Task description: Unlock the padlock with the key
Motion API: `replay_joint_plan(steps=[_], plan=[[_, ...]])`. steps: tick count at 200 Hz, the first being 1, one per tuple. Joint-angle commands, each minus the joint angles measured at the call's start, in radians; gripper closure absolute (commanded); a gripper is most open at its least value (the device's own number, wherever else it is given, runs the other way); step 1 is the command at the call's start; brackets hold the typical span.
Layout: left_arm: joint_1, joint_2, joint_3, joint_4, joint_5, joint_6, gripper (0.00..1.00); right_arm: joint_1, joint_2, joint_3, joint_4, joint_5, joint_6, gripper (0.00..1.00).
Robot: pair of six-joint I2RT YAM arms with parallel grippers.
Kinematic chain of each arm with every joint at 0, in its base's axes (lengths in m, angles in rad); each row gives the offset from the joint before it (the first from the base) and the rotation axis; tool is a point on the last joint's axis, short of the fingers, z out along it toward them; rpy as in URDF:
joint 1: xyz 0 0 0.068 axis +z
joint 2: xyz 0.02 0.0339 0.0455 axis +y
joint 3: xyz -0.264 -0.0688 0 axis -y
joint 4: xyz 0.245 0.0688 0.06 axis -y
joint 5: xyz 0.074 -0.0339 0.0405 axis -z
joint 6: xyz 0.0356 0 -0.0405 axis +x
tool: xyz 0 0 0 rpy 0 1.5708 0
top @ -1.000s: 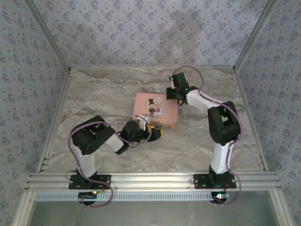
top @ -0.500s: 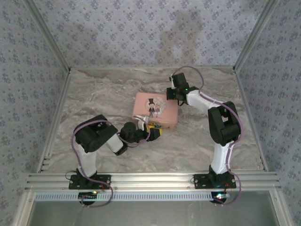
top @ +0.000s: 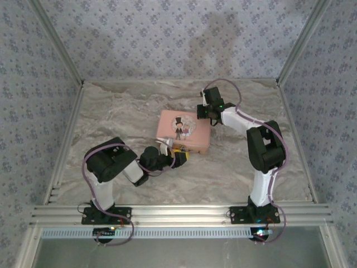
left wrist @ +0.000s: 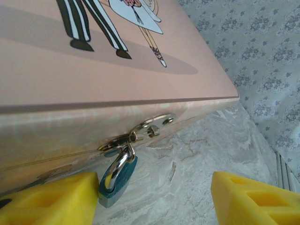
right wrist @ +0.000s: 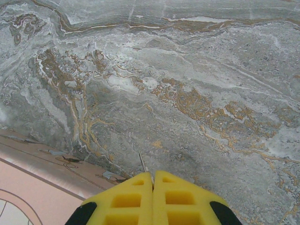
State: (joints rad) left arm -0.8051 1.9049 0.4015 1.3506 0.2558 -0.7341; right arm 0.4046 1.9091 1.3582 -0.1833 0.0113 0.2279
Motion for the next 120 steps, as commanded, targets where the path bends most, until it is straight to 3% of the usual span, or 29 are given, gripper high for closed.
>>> replay_joint_plan(steps=[1, 54, 120], plan=[[-0.006, -0.007, 0.03, 0.052, 0.026, 0.014, 0.36, 0.015, -0.007, -0.022, -0.075, -0.028, 0.01, 1.0], [-0.022, 0.064, 0.086, 0.04, 0.028, -0.002, 0.32, 0.017, -0.007, -0.016, -0.078, -0.03, 0.01, 1.0], [-0.007, 0.095, 0.089, 0.056, 0.034, -0.043, 0.52, 0.014, -0.013, -0.021, -0.077, -0.03, 0.007, 1.0]])
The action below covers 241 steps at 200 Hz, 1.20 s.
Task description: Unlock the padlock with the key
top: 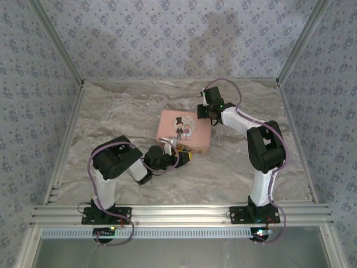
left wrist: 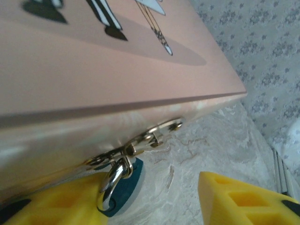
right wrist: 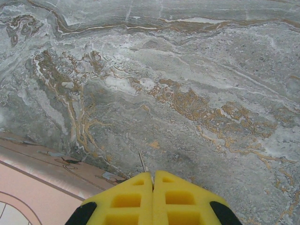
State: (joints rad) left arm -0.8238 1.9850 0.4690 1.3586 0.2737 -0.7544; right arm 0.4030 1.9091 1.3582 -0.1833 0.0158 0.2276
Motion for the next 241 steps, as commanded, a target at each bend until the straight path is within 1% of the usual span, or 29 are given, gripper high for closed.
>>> replay_joint_plan(steps=[1, 27, 37, 55, 62, 79, 88, 106, 136, 153, 172, 197, 213, 241], plan=[[0.012, 0.015, 0.022, 0.048, 0.017, -0.023, 0.52, 0.015, -0.013, -0.022, -0.077, -0.034, 0.007, 1.0], [0.027, 0.005, 0.018, 0.036, 0.036, -0.032, 0.58, 0.014, -0.015, -0.024, -0.075, -0.036, 0.009, 1.0], [0.03, 0.002, 0.012, 0.036, 0.042, -0.034, 0.63, 0.014, -0.015, -0.025, -0.074, -0.035, 0.009, 1.0], [0.039, -0.001, -0.004, 0.044, 0.045, -0.045, 0.64, 0.014, -0.015, -0.029, -0.072, -0.036, 0.008, 1.0], [0.04, -0.003, -0.008, 0.046, 0.047, -0.046, 0.67, 0.014, -0.015, -0.031, -0.07, -0.036, 0.009, 1.0], [0.042, -0.007, -0.01, 0.031, 0.053, -0.046, 0.68, 0.013, -0.015, -0.033, -0.068, -0.036, 0.01, 1.0], [0.043, -0.006, -0.009, 0.027, 0.057, -0.046, 0.73, 0.013, -0.015, -0.034, -0.068, -0.035, 0.009, 1.0], [0.046, -0.007, -0.003, 0.015, 0.066, -0.048, 0.79, 0.013, -0.018, -0.033, -0.068, -0.038, 0.012, 1.0], [0.052, -0.008, -0.004, 0.0, 0.071, -0.052, 0.82, 0.013, -0.022, -0.036, -0.066, -0.036, 0.01, 1.0], [0.058, -0.009, -0.006, -0.008, 0.081, -0.056, 0.89, 0.011, -0.025, -0.038, -0.067, -0.037, 0.009, 1.0], [0.067, -0.014, -0.004, -0.03, 0.105, -0.066, 0.92, 0.009, -0.029, -0.039, -0.066, -0.042, 0.006, 1.0], [0.077, -0.055, -0.003, -0.11, 0.142, -0.076, 0.96, -0.001, -0.044, -0.042, -0.065, -0.049, 0.002, 1.0], [0.078, -0.109, 0.01, -0.235, 0.162, -0.062, 0.98, -0.02, -0.059, -0.044, -0.065, -0.061, 0.001, 1.0], [0.079, -0.201, 0.041, -0.446, 0.178, -0.029, 0.99, -0.068, -0.087, -0.032, -0.069, -0.079, 0.007, 1.0]])
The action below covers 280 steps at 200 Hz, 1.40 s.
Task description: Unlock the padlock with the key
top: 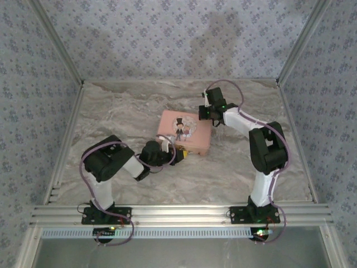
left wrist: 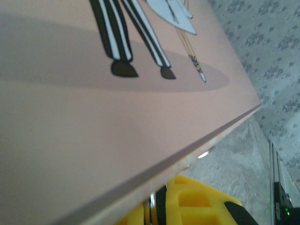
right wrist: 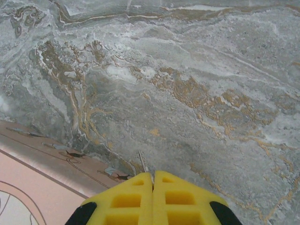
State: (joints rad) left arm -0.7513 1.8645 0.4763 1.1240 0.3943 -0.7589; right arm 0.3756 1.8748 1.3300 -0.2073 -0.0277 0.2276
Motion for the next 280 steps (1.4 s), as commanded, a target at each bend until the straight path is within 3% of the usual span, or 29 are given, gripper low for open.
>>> replay_joint_plan(steps=[1, 30, 84, 162, 216, 257, 280], plan=[[0.007, -0.084, 0.035, -0.218, 0.056, -0.024, 0.99, -0.042, -0.054, -0.004, -0.045, -0.035, 0.007, 1.0], [0.012, -0.126, 0.081, -0.327, 0.051, -0.026, 1.0, -0.087, -0.108, -0.018, -0.043, -0.048, 0.02, 1.0], [0.013, -0.097, 0.214, -0.372, 0.071, -0.093, 1.0, -0.132, -0.291, -0.128, -0.034, -0.104, 0.065, 1.0], [0.013, -0.026, 0.37, -0.458, 0.083, -0.197, 1.0, -0.234, -0.708, -0.549, 0.144, -0.511, 0.246, 1.0], [0.015, -0.007, 0.427, -0.467, 0.094, -0.237, 1.0, -0.303, -0.924, -0.772, 0.276, -0.658, 0.429, 1.0], [0.017, -0.01, 0.431, -0.471, 0.097, -0.245, 1.0, -0.302, -1.043, -0.941, 0.517, -0.677, 0.663, 1.0], [0.017, -0.011, 0.435, -0.47, 0.1, -0.252, 1.0, -0.286, -1.098, -0.981, 0.516, -0.636, 0.707, 1.0]])
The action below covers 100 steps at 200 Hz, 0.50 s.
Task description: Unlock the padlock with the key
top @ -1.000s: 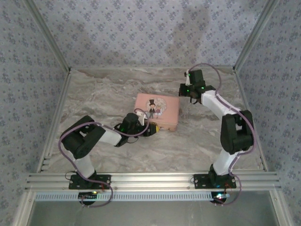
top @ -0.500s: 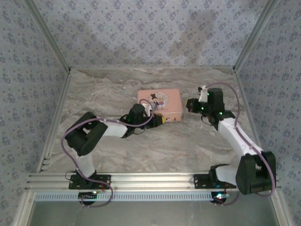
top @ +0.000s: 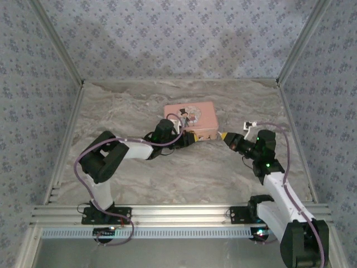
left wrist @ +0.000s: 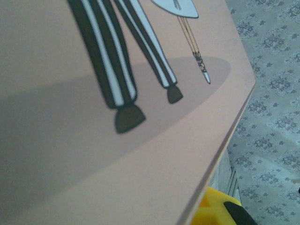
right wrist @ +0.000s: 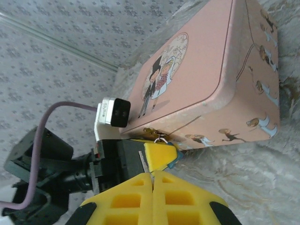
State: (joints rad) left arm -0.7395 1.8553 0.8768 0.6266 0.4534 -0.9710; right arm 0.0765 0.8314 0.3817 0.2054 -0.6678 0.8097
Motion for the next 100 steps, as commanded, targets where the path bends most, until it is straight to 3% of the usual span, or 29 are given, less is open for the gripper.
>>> replay_joint_plan(steps=[1, 59, 100], plan=[[0.005, -0.002, 0.034, 0.029, 0.041, -0.04, 1.0, 0.014, -0.057, -0.034, 0.104, 0.005, 0.126, 1.0], [0.009, -0.01, 0.024, 0.063, 0.063, -0.075, 1.0, 0.076, -0.116, -0.166, 0.166, 0.099, 0.269, 1.0], [0.013, -0.018, 0.015, 0.076, 0.07, -0.087, 1.0, 0.205, -0.057, -0.207, 0.251, 0.242, 0.287, 1.0]])
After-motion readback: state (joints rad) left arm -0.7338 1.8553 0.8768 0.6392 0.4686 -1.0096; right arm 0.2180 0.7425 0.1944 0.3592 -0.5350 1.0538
